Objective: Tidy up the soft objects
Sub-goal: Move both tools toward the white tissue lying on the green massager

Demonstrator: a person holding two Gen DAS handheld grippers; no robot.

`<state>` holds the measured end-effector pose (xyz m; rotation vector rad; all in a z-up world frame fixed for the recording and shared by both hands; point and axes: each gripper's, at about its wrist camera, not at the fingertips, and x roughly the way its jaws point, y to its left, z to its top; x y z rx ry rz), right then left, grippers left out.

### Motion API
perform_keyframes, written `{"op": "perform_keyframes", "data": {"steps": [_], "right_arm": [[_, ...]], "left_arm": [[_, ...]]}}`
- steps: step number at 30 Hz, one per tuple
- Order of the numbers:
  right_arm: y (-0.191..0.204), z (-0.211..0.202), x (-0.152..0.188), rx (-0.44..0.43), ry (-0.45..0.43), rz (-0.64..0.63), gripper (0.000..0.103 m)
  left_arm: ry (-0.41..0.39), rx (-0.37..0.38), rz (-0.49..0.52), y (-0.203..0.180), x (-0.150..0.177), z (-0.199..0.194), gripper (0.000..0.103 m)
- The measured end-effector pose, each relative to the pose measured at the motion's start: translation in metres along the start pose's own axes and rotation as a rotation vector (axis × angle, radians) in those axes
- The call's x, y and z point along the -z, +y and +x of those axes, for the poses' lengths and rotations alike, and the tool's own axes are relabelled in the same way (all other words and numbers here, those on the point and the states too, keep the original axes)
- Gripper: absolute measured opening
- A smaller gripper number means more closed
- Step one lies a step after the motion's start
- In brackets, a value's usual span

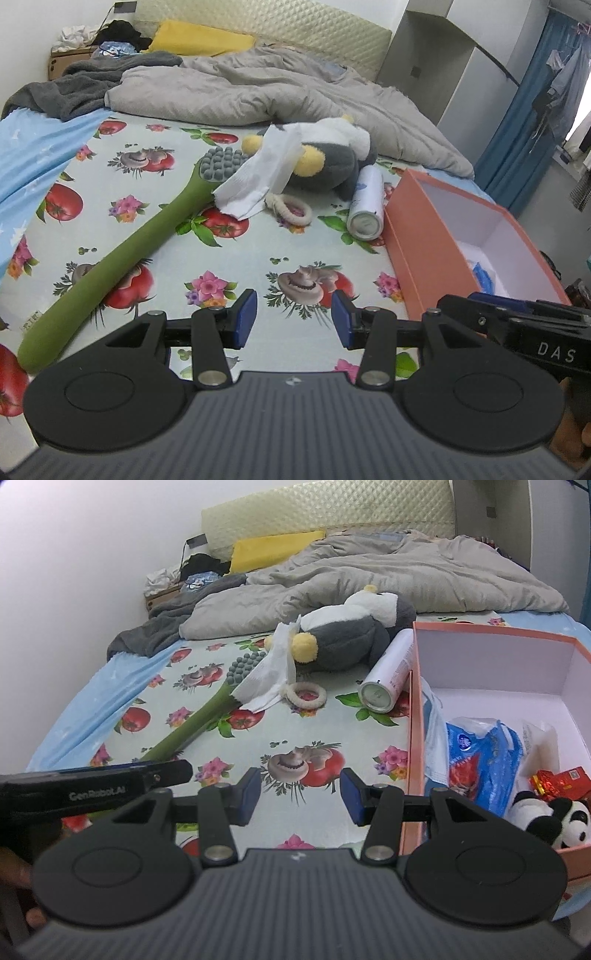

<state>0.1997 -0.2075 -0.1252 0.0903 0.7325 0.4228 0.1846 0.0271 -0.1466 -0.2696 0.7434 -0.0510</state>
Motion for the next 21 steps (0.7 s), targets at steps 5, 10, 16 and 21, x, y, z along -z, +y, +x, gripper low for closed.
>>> {"op": "perform_keyframes", "data": {"steps": [5, 10, 16, 21], "right_arm": [[0.001, 0.023, 0.002, -0.002, 0.021, 0.013, 0.050], [0.001, 0.044, -0.005, -0.002, 0.021, 0.019, 0.050], [-0.001, 0.070, -0.014, 0.006, 0.024, 0.042, 0.050], [-0.001, 0.093, -0.021, 0.013, 0.035, 0.050, 0.050]], "left_arm": [[0.028, -0.030, -0.017, 0.013, 0.002, 0.025, 0.050], [0.043, -0.053, -0.025, 0.026, -0.004, 0.048, 0.050], [0.050, -0.071, -0.008, 0.035, -0.015, 0.076, 0.050], [0.051, -0.094, -0.006, 0.044, -0.024, 0.099, 0.050]]}}
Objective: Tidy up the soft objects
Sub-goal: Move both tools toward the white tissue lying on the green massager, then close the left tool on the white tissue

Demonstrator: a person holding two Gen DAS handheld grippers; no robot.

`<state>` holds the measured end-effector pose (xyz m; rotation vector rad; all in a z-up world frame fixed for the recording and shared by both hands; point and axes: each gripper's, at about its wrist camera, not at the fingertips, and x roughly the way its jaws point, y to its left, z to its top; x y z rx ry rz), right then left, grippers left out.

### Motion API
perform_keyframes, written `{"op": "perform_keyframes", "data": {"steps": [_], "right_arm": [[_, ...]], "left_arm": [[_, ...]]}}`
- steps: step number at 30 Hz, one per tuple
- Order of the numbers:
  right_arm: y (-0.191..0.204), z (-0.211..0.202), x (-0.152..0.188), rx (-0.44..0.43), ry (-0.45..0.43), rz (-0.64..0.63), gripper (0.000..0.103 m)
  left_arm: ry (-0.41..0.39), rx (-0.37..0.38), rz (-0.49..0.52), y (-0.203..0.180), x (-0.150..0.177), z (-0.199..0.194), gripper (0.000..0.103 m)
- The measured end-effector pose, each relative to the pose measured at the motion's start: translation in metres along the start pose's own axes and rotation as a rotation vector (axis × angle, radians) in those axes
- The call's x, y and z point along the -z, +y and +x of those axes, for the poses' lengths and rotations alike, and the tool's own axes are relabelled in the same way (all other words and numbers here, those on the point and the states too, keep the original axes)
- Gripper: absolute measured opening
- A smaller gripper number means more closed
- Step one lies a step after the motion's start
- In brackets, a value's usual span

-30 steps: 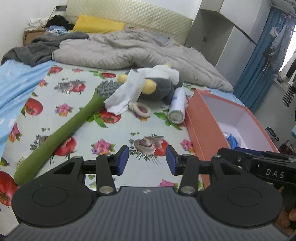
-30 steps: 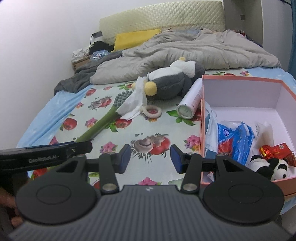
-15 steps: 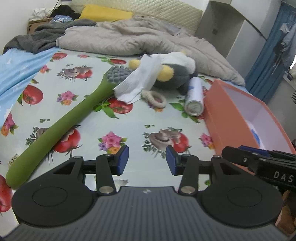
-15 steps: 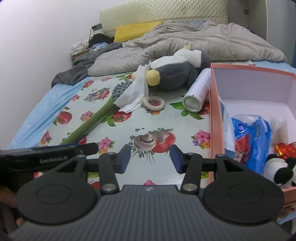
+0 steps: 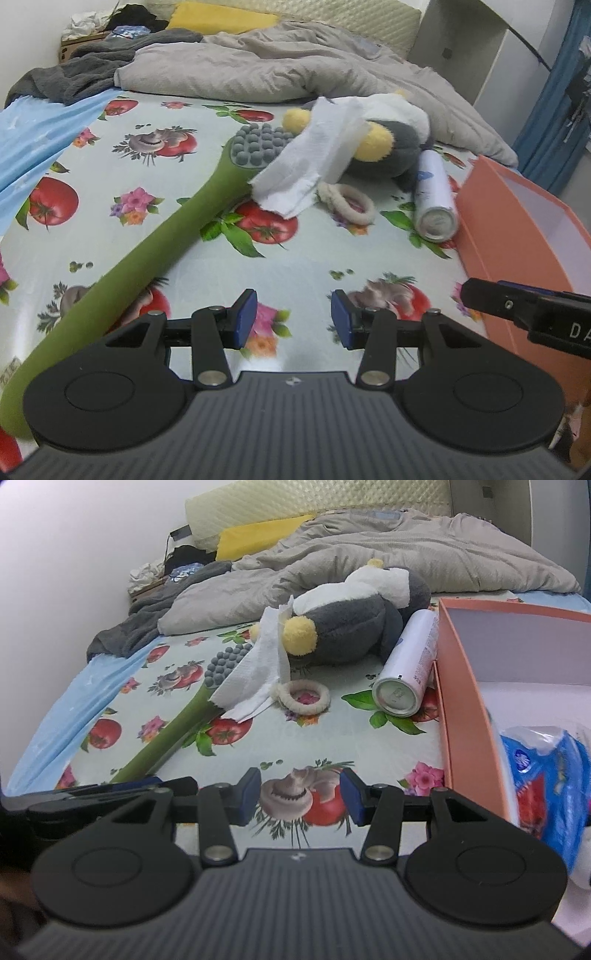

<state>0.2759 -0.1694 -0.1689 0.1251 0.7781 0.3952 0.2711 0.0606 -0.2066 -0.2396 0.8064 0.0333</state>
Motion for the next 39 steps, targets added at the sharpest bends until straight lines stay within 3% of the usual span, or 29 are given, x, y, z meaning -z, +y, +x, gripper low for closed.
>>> {"op": "perform_keyframes", "data": {"steps": [7, 18, 25, 34, 39], "right_arm": [[-0.001, 0.031, -0.009, 0.024, 0.000, 0.013, 0.050], [-0.009, 0.086, -0.021, 0.035, -0.005, 0.089, 0.050], [-0.017, 0.109, -0.028, 0.085, -0.038, 0.132, 0.050], [-0.004, 0.137, -0.040, 0.112, -0.079, 0.084, 0.050], [-0.002, 0.155, -0.041, 0.124, -0.034, 0.065, 0.049]], "left_arm": [[0.014, -0.003, -0.015, 0.010, -0.015, 0.032, 0.050], [-0.016, 0.000, 0.061, 0.010, -0.038, 0.075, 0.050], [-0.035, 0.007, 0.130, 0.005, -0.048, 0.101, 0.050], [-0.037, -0.009, 0.191, 0.005, -0.064, 0.123, 0.050], [-0.022, -0.024, 0.193, 0.008, -0.066, 0.134, 0.049]]}}
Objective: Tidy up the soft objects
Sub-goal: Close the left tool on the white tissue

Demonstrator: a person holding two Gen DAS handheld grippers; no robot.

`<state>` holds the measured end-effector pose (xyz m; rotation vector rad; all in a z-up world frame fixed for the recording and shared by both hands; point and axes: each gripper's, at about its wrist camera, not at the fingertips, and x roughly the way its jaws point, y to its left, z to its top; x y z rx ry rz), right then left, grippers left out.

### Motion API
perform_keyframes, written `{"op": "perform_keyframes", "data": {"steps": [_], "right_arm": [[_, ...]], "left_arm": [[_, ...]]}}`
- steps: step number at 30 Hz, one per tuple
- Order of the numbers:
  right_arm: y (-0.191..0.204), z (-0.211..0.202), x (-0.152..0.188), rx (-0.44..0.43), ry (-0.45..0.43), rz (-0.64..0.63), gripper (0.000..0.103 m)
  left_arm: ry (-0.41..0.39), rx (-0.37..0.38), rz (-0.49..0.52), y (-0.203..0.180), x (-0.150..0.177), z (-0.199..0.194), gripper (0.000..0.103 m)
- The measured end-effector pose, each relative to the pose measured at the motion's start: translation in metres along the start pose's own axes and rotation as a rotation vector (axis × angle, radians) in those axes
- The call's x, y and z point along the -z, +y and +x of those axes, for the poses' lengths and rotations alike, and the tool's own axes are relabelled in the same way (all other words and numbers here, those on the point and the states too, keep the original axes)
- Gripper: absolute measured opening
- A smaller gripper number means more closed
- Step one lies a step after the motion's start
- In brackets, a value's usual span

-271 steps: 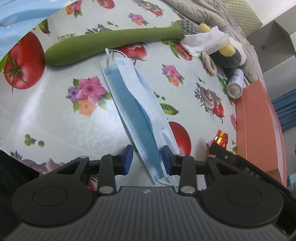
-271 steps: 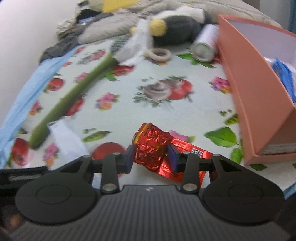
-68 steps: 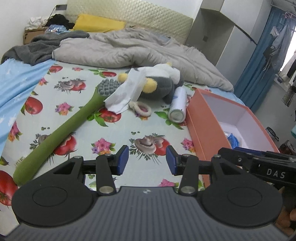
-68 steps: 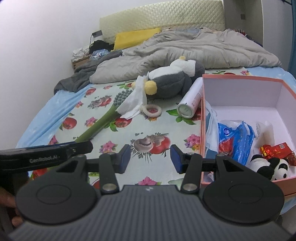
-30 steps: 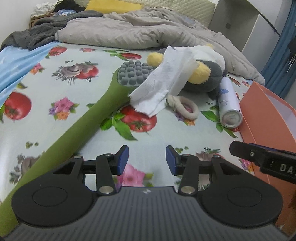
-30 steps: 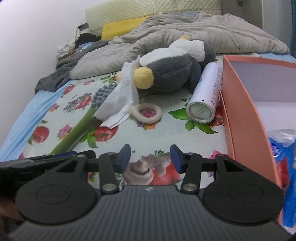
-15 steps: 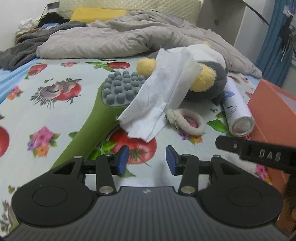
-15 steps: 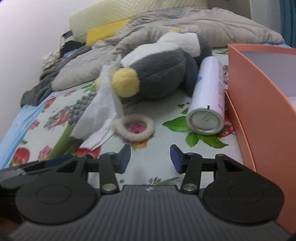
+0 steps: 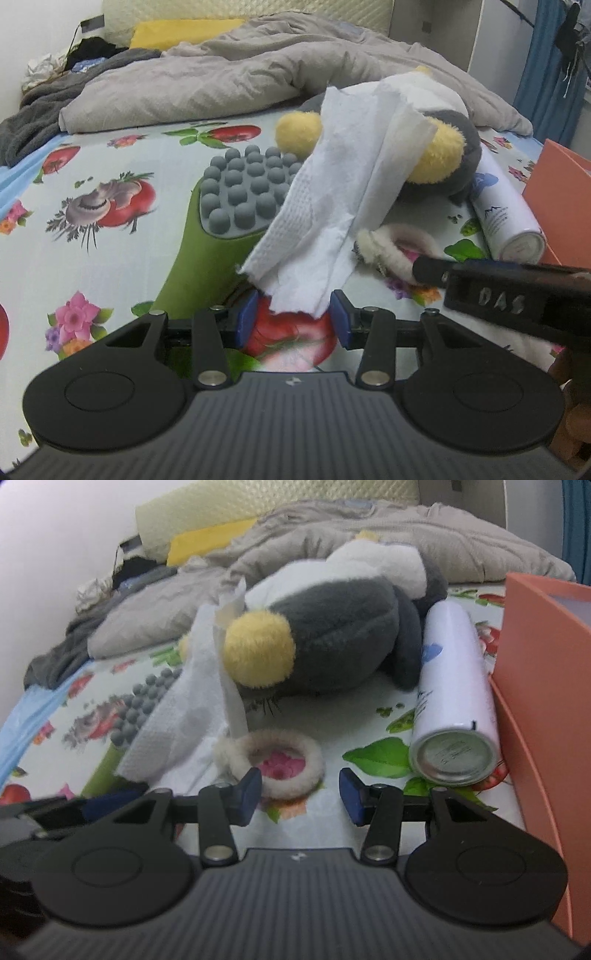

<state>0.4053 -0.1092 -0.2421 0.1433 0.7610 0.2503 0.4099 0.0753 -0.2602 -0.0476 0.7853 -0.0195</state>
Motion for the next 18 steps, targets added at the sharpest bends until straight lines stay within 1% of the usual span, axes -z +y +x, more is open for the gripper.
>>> {"op": "perform_keyframes", "data": {"steps": [1, 2, 4, 5, 6, 7, 8, 9, 11, 13, 15, 17, 18], "right_arm": [[0.001, 0.002, 0.001, 0.001, 0.008, -0.011, 0.047], [0.002, 0.004, 0.002, 0.003, 0.017, -0.023, 0.045], [0.004, 0.005, 0.005, 0.010, 0.018, -0.042, 0.029], [0.006, 0.005, 0.005, 0.015, 0.018, -0.053, 0.024], [0.006, 0.005, 0.005, 0.016, 0.018, -0.059, 0.016], [0.006, 0.005, 0.005, 0.014, 0.019, -0.059, 0.013], [0.006, 0.005, 0.005, 0.014, 0.020, -0.059, 0.013], [0.006, 0.005, 0.005, 0.016, 0.021, -0.060, 0.010], [0.005, 0.003, 0.004, 0.017, 0.022, -0.055, 0.010], [0.004, -0.001, 0.003, 0.009, 0.021, -0.037, 0.010], [0.002, -0.008, 0.001, -0.002, 0.000, -0.007, 0.012], [0.000, -0.011, -0.002, 0.005, -0.026, 0.014, 0.016], [-0.001, -0.010, -0.003, 0.012, -0.032, 0.023, 0.032]], "left_arm": [[0.001, -0.002, 0.008, 0.000, -0.001, 0.001, 0.049], [0.000, -0.005, 0.010, 0.000, -0.001, 0.002, 0.045], [-0.002, -0.008, 0.008, 0.000, -0.002, 0.003, 0.038], [-0.002, -0.006, 0.008, 0.000, -0.002, 0.003, 0.036], [-0.002, -0.006, 0.011, 0.000, -0.002, 0.003, 0.031], [-0.002, -0.010, 0.013, 0.000, -0.002, 0.004, 0.025], [-0.003, -0.015, 0.014, 0.000, -0.002, 0.004, 0.019], [-0.002, -0.017, 0.011, 0.000, -0.002, 0.003, 0.017], [0.000, -0.015, -0.001, 0.002, -0.002, 0.003, 0.011], [0.000, -0.017, -0.009, 0.003, -0.002, 0.003, 0.010], [-0.001, -0.016, -0.017, 0.004, -0.002, 0.002, 0.009], [-0.003, -0.017, -0.020, 0.004, -0.001, 0.002, 0.009], [-0.004, -0.016, -0.024, 0.004, -0.001, 0.002, 0.009]]}}
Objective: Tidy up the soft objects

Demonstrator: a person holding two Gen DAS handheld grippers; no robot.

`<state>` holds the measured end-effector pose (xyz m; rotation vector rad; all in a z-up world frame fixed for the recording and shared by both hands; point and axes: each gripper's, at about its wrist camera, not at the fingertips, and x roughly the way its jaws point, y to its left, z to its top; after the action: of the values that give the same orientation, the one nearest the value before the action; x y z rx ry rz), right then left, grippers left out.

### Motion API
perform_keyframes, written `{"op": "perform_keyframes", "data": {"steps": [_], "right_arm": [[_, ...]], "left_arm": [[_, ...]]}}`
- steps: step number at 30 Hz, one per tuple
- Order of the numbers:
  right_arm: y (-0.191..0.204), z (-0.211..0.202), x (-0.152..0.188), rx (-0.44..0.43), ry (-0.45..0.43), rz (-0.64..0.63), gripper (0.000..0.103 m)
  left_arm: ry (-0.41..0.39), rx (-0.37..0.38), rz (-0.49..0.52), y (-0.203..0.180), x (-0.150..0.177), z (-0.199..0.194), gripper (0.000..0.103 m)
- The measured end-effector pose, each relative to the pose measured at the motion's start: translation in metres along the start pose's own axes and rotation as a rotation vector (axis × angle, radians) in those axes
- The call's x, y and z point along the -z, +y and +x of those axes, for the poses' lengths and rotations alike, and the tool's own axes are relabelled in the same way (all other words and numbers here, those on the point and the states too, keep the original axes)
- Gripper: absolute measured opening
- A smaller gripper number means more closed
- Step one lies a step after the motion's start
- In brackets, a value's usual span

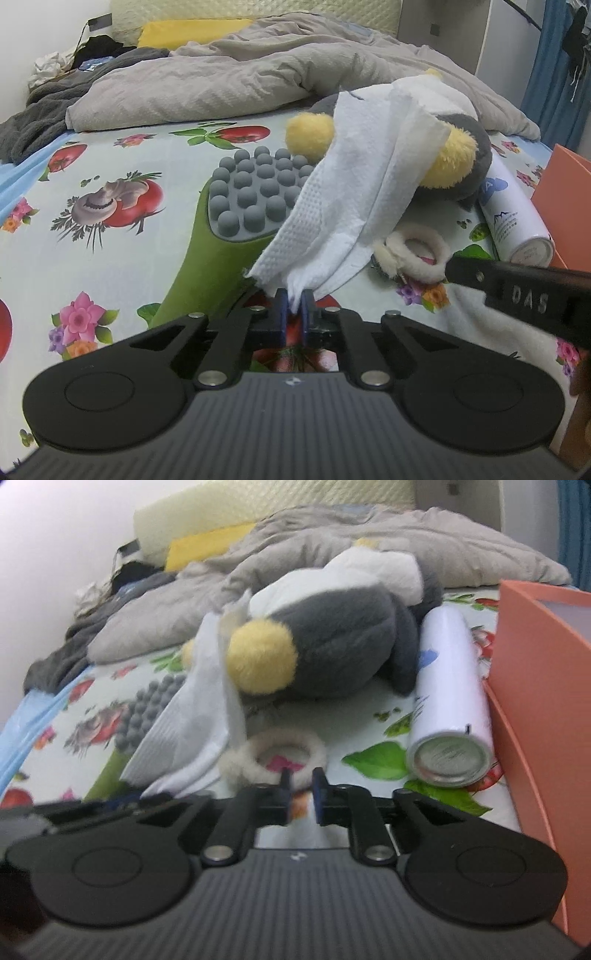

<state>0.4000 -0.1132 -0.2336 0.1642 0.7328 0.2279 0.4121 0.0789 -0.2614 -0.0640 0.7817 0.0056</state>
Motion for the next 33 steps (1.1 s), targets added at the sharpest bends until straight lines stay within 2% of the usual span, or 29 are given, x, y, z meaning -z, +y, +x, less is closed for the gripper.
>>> {"op": "perform_keyframes", "data": {"steps": [1, 4, 10, 11, 12, 13, 14, 17, 24, 28, 33], "right_arm": [[-0.002, 0.001, -0.001, 0.006, -0.004, 0.015, 0.045], [-0.004, 0.007, -0.001, 0.021, -0.010, 0.046, 0.044], [0.006, 0.025, 0.002, 0.073, 0.004, 0.012, 0.044], [0.010, 0.027, 0.002, 0.080, 0.005, -0.012, 0.042], [0.013, 0.027, 0.002, 0.084, 0.007, -0.034, 0.034], [0.016, 0.027, 0.003, 0.080, 0.008, -0.054, 0.018], [0.018, 0.026, 0.003, 0.076, 0.013, -0.068, 0.014], [0.023, 0.023, 0.004, 0.091, 0.031, -0.111, 0.011], [0.023, -0.005, 0.012, 0.059, 0.059, -0.115, 0.010], [0.021, -0.030, 0.016, 0.053, 0.057, -0.125, 0.010], [0.024, -0.056, 0.031, 0.049, 0.085, -0.158, 0.010]], "left_arm": [[-0.001, 0.001, -0.006, 0.000, 0.000, 0.000, 0.008], [-0.001, 0.000, -0.027, 0.003, 0.001, -0.002, 0.008], [-0.003, 0.001, -0.069, 0.008, 0.003, -0.004, 0.007], [-0.003, 0.002, -0.073, 0.008, 0.003, -0.005, 0.007], [-0.003, 0.003, -0.075, 0.008, 0.004, -0.006, 0.007], [-0.002, 0.003, -0.076, 0.008, 0.005, -0.007, 0.007], [-0.004, 0.002, -0.078, 0.008, 0.005, -0.009, 0.007], [-0.016, -0.015, -0.109, 0.011, 0.009, -0.018, 0.006], [-0.029, -0.035, -0.174, 0.013, 0.027, -0.049, 0.006], [-0.041, -0.055, -0.214, 0.013, 0.042, -0.078, 0.005], [-0.039, -0.086, -0.214, 0.000, 0.065, -0.113, 0.005]]}}
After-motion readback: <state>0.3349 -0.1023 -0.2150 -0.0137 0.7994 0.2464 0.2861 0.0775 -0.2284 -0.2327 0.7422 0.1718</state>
